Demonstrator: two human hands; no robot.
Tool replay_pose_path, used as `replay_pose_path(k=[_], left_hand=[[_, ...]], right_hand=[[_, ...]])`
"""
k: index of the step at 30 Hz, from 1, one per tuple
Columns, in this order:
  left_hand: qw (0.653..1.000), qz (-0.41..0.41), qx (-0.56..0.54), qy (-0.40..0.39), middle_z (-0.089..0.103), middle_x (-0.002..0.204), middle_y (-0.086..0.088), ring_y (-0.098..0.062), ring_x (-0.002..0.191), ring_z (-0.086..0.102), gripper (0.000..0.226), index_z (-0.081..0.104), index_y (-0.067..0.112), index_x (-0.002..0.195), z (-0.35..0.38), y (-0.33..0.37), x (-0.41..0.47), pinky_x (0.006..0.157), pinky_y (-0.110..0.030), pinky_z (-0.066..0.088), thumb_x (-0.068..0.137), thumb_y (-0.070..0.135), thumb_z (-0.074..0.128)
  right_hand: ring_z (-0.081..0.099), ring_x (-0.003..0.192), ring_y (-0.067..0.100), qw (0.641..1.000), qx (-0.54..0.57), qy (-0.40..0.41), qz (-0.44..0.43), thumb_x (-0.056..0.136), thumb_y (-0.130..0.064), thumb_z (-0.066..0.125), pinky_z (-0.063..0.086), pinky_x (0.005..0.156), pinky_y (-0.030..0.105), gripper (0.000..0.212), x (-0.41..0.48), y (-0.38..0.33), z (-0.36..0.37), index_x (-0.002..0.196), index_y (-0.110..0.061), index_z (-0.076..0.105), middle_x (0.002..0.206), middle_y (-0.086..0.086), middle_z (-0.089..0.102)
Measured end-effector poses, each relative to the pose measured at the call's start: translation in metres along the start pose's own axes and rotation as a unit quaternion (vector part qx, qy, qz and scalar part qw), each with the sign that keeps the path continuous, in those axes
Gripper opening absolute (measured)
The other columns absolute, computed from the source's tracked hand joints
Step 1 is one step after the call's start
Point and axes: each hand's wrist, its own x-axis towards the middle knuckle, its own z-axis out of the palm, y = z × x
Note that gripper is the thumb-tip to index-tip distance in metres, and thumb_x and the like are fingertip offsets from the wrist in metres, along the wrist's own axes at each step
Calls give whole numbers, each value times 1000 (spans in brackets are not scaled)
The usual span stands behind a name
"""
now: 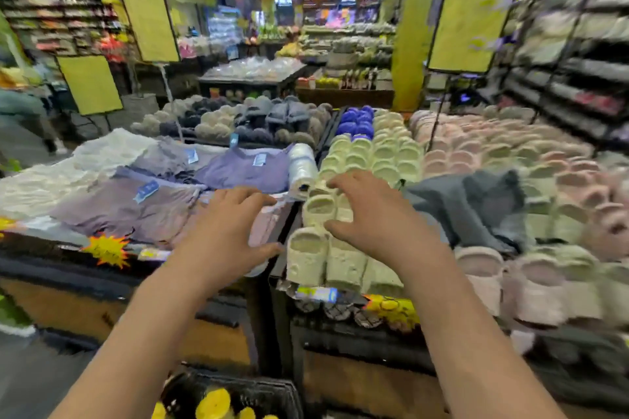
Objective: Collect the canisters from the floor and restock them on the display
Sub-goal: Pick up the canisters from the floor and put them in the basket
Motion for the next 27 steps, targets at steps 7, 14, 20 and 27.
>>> replay_pose_path(k=[7,14,20,27], left_hand=[[980,186,-70,-28,60,125,-7,-35,119,51,80,63,20,126,26,104,18,102,-45,41,65,71,53],[933,328,-94,-113,51,136,4,-26,130,41,72,54,28,137,54,267,-8,107,-38,38,77,65,65],[874,442,-101,-172,45,143,3,-21,134,36,80,47,29,142,97,429,-42,109,-36,33,76,73,57],[789,559,-152,-202,42,146,6,-18,138,31,67,47,28,144,151,644,-110,113,-32,29,86,51,72]], right_hand=[[48,128,30,982,-75,-2,171,90,-44,68,49,97,45,61,-106,37,-51,144,-26,46,141,4,48],[53,119,26,939,-122,-26,319,90,-45,66,50,89,40,55,-282,94,-107,140,-30,48,133,1,50],[51,126,18,890,-76,-15,448,90,-53,66,48,101,42,60,-456,140,-160,144,-36,46,140,-6,49],[54,121,14,814,-66,17,577,88,-58,65,49,101,39,59,-647,196,-211,141,-42,44,140,-12,47]])
